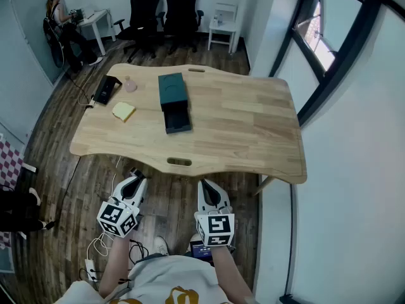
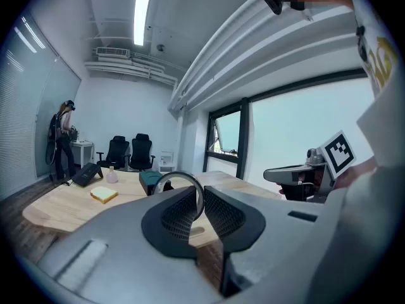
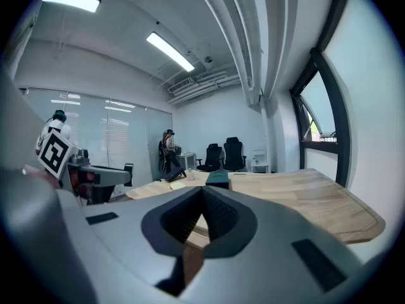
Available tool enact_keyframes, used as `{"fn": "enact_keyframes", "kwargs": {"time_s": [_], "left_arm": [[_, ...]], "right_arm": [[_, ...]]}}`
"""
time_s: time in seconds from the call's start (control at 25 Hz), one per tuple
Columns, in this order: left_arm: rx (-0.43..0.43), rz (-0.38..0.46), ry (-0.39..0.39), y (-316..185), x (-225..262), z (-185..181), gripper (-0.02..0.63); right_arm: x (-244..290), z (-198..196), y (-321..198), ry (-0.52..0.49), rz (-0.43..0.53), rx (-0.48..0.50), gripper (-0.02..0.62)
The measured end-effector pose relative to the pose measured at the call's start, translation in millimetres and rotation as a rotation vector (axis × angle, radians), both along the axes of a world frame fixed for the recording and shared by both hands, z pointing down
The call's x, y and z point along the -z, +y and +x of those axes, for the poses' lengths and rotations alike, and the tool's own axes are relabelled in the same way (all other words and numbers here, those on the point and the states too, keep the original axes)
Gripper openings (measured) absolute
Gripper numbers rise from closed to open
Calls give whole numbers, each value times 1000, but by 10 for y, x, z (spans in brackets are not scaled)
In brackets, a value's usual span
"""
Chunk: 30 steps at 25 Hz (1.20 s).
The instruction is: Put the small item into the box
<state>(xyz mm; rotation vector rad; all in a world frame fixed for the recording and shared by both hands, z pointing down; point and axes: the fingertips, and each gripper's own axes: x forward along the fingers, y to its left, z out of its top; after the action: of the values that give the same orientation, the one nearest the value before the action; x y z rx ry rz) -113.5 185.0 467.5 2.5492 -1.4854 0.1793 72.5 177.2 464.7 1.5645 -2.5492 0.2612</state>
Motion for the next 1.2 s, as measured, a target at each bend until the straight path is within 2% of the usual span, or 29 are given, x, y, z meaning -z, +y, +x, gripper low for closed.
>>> {"fn": "enact_keyframes", "kwargs": {"time_s": [0.44,0.88,1.2], "left_arm": [[-12,-9,7,-135,-34,222,38],[24,-1,-8,-209,-39,320,38],[34,-14,13,-652,-112,314,38]], "right_arm": [[-42,145,-117,4,-9,19,3],[-104,334,-199,-22,-14,40,3],[-173,283,-600,-12,-29,65,4]]}}
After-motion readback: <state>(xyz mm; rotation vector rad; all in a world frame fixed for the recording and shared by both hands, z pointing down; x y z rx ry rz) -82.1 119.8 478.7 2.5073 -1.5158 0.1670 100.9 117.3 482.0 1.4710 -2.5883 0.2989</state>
